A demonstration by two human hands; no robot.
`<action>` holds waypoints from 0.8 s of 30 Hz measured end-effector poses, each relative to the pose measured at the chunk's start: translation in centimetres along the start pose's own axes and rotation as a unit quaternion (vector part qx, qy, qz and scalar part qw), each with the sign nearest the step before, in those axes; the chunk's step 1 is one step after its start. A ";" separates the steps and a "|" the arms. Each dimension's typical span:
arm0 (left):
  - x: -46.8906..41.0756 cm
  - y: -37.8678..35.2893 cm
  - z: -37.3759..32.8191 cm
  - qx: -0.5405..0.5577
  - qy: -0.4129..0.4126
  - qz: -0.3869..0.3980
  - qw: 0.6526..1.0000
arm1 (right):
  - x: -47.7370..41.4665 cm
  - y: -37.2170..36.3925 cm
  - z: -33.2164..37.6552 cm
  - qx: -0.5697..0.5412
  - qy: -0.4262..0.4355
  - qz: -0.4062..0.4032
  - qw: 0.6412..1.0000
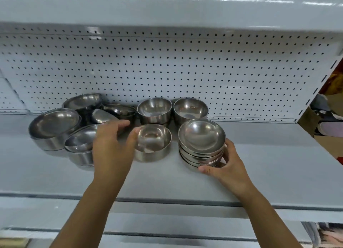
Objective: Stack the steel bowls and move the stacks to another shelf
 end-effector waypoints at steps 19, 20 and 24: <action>-1.0 4.8 3.6 -0.132 0.022 -0.040 0.990 | 1.4 -3.3 1.0 -0.033 0.009 0.033 0.999; -1.2 4.7 2.9 -0.119 0.000 -0.042 0.992 | 1.4 -3.3 1.0 -0.034 0.009 0.033 0.999; -1.1 3.3 -0.6 -0.041 -0.094 -0.029 0.994 | 1.3 -3.3 0.9 -0.035 0.011 0.039 0.999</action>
Point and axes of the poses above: each hand's wrist, its own x-axis away from the middle knuckle, its own y-axis out of the back of the hand, z = x × y, the point moved 10 cm from there along -x, towards the middle knuckle, and after that the axes turned 1 degree about y, right-handed, at the moved point
